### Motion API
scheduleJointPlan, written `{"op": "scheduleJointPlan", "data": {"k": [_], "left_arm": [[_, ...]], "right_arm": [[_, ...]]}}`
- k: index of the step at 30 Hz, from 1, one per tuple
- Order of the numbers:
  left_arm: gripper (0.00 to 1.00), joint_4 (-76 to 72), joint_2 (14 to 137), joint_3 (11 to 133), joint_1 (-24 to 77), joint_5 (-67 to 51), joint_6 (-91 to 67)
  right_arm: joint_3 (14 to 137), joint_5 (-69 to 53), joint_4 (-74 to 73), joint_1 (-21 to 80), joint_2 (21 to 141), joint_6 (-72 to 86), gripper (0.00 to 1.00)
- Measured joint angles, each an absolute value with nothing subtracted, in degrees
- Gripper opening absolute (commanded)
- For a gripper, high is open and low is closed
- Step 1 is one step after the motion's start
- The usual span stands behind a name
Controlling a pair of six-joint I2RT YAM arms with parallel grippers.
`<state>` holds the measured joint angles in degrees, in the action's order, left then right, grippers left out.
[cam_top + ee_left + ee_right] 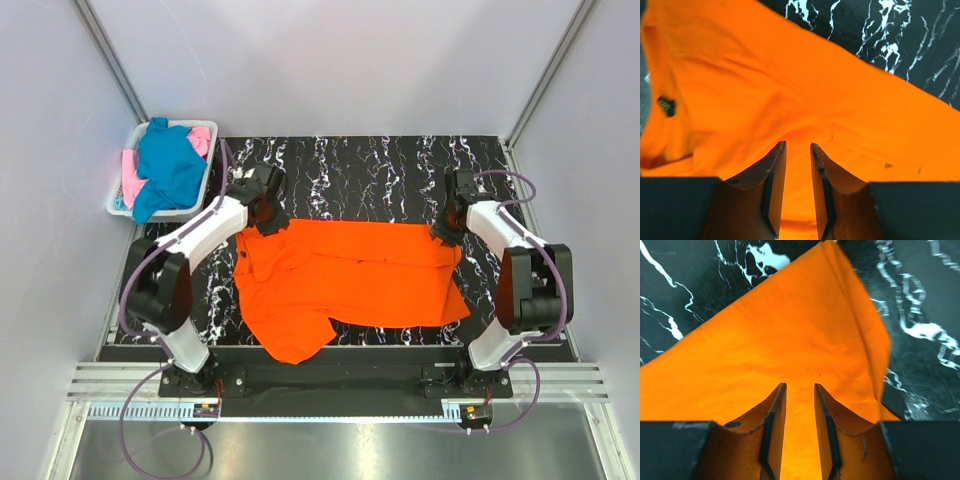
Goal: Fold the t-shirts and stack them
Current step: Fold the tshirt
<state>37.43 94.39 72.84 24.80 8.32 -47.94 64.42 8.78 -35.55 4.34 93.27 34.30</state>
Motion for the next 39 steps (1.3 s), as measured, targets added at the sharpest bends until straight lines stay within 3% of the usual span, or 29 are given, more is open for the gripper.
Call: {"op": "scheduleJointPlan", "data": {"k": [15, 39], "left_arm": [[0.29, 43.57, 110.34, 79.94, 24.23, 9.19, -48.01], [0.30, 54.02, 127.22, 102.54, 18.92, 10.68, -47.44]], "right_arm": [[66.50, 4.69, -35.40, 4.40, 102.56, 32.51, 0.36], [91.88, 4.08, -46.22, 4.40, 121.84, 28.49, 0.36]]}}
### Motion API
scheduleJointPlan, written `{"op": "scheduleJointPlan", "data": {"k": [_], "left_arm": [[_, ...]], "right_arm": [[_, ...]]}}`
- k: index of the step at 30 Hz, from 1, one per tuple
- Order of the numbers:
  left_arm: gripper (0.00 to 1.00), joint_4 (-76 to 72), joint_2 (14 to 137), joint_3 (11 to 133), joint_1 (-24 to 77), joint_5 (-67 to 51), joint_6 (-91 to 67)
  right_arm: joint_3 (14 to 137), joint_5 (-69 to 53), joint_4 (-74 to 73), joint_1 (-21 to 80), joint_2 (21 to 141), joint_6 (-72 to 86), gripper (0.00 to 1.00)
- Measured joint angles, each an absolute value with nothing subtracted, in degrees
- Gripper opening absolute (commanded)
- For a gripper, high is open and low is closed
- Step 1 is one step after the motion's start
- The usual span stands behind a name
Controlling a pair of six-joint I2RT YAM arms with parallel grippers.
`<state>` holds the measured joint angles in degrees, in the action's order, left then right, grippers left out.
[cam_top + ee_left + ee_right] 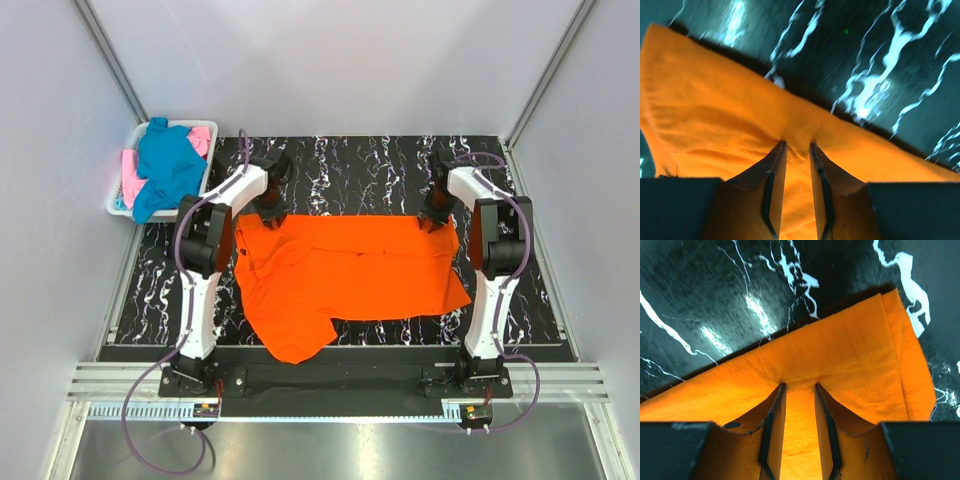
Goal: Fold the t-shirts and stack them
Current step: Fold the tshirt
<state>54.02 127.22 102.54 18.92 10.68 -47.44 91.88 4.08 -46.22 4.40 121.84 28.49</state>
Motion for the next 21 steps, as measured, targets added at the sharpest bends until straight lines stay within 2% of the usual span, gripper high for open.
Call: {"op": "scheduleJointPlan", "data": {"k": [8, 13, 14, 21], "left_arm": [[0.32, 57.08, 133.56, 112.40, 17.91, 9.58, -46.28], [0.37, 58.28, 134.96, 114.91, 17.32, 8.86, -45.71], [0.42, 58.50, 135.61, 115.96, 17.10, 8.64, -45.28], [0.56, 56.55, 139.41, 123.04, 14.35, 5.10, -40.91]], "right_arm": [[96.27, 5.08, -48.05, 4.40, 124.62, 27.77, 0.38], [98.83, 4.78, -48.56, 4.40, 126.15, 26.61, 0.46], [99.50, 4.62, -48.71, 4.38, 126.56, 26.28, 0.47], [104.57, 0.86, -48.75, 4.05, 129.51, 24.36, 0.49]]}}
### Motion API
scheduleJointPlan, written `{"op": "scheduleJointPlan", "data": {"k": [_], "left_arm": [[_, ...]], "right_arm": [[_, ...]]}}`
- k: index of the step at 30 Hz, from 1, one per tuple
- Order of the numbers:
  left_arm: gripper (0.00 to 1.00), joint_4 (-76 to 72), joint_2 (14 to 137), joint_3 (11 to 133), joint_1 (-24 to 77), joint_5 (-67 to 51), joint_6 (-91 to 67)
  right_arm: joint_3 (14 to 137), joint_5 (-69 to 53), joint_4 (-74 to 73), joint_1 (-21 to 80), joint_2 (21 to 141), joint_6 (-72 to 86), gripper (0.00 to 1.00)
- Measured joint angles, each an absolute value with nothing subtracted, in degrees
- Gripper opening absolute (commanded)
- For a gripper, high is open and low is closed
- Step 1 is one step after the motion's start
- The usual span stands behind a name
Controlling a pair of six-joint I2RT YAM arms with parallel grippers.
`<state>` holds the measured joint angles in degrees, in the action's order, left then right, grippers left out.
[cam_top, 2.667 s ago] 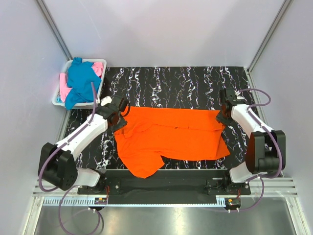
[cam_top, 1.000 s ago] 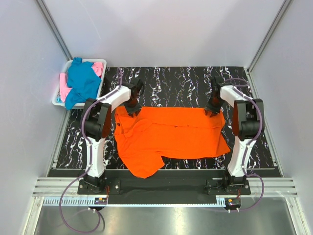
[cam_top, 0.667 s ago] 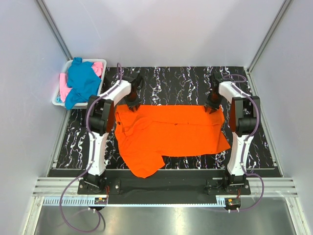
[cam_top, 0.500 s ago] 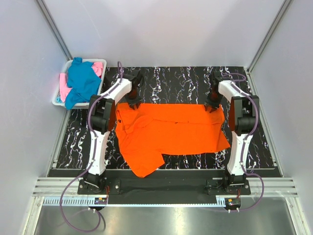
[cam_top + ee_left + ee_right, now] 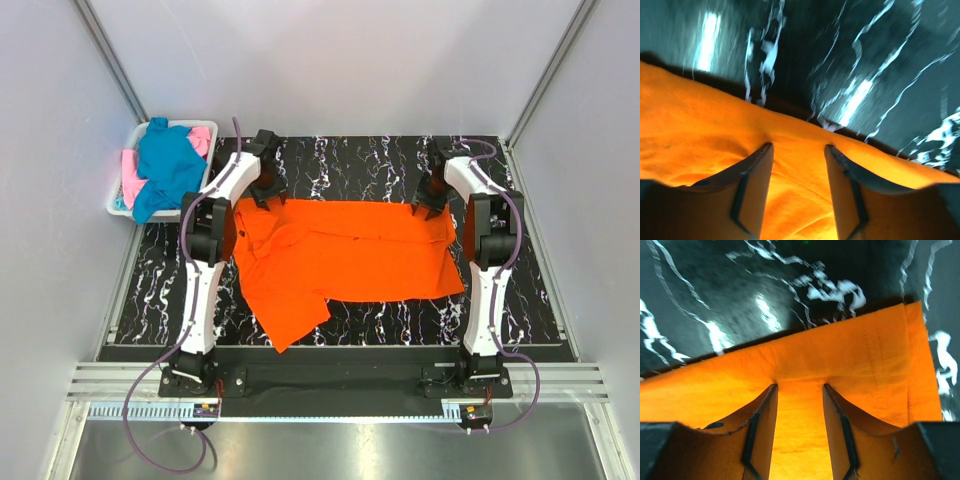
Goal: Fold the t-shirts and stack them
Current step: Fold the tshirt
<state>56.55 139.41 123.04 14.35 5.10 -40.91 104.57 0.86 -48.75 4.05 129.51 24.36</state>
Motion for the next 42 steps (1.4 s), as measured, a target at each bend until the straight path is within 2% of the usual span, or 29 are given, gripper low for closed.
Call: {"op": "scheduleJointPlan", "data": {"k": [2, 12, 21, 29, 34, 38, 39, 41, 42], "left_arm": [[0.60, 54.65, 139.85, 123.70, 13.21, 2.52, -39.57], [0.63, 40.82, 142.67, 125.80, 8.34, -13.28, -33.93], [0.66, 25.76, 141.12, 118.63, 8.56, -20.40, -30.20], [0.66, 16.56, 124.22, 97.36, 9.13, -18.87, -29.26], [0.67, 12.60, 112.51, 91.90, 9.52, -17.30, -29.45], [0.62, 13.06, 106.85, 90.67, 10.79, -13.54, -29.89], [0.56, 13.72, 105.97, 90.30, 11.40, -12.34, -30.30], [0.50, 15.38, 104.73, 88.75, 12.86, -9.76, -31.75], [0.40, 16.36, 104.42, 87.70, 13.52, -8.73, -32.69]], "right_arm": [[105.91, -0.34, -48.71, 3.90, 130.26, 23.68, 0.49], [112.31, -5.80, -48.34, 2.83, 133.16, 19.18, 0.48], [112.90, -7.73, -45.17, 2.70, 133.16, 15.97, 0.47], [108.68, -7.03, -41.98, 2.70, 128.14, 16.58, 0.47], [104.53, -7.42, -39.55, 2.72, 121.23, 18.06, 0.46], [99.48, -8.56, -37.43, 2.90, 116.25, 19.46, 0.46], [97.86, -8.67, -36.88, 3.03, 115.15, 19.90, 0.46], [94.19, -8.69, -36.18, 3.55, 113.08, 20.75, 0.46], [92.47, -8.64, -35.99, 3.95, 112.25, 21.17, 0.46]]}}
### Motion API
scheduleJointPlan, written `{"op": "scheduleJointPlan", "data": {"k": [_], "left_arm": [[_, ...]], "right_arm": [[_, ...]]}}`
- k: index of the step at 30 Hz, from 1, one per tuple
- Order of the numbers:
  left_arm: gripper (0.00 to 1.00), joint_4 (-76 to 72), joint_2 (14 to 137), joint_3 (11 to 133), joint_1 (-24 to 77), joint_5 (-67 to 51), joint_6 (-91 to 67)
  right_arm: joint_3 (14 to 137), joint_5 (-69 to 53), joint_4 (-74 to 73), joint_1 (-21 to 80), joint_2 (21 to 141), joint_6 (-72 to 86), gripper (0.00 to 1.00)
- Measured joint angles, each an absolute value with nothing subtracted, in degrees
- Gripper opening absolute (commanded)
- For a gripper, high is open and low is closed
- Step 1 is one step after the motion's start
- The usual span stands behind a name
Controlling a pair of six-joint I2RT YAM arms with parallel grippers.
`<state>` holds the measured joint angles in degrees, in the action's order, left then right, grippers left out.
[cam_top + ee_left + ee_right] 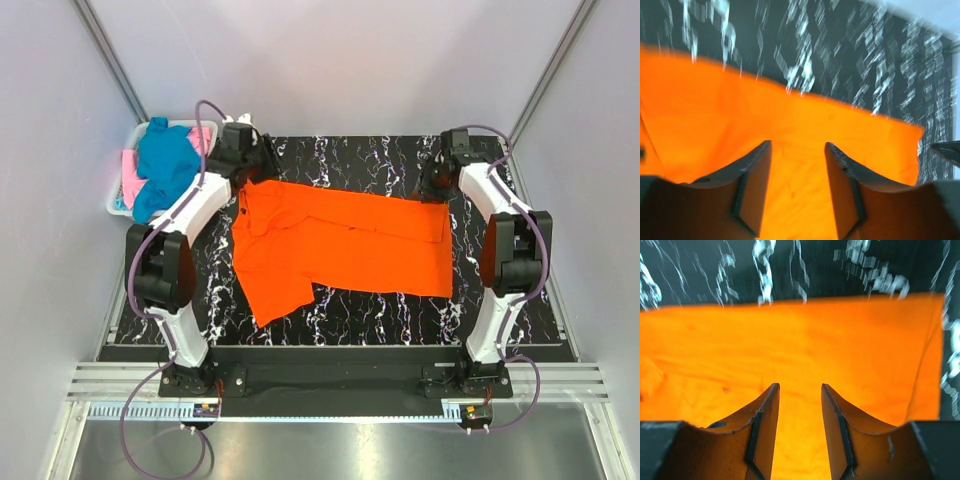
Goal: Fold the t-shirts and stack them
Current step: Fold the tshirt
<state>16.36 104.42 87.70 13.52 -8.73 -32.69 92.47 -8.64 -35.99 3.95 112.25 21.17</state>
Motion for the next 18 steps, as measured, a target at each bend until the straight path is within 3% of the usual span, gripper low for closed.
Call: {"op": "scheduleJointPlan", "data": {"k": [3, 7, 18], "left_arm": [[0.29, 19.38, 104.40, 83.99, 15.27, -6.98, -36.34], [0.24, 22.81, 104.42, 77.78, 16.93, -5.69, -41.06], [0.27, 24.80, 104.81, 75.07, 20.60, -2.33, -47.07]], "right_arm": [[87.09, -8.45, -34.89, 5.58, 109.54, 22.46, 0.45], [79.90, -8.05, -33.74, 8.14, 105.19, 24.01, 0.45], [70.98, -8.05, -31.07, 9.50, 100.66, 26.26, 0.45]]}}
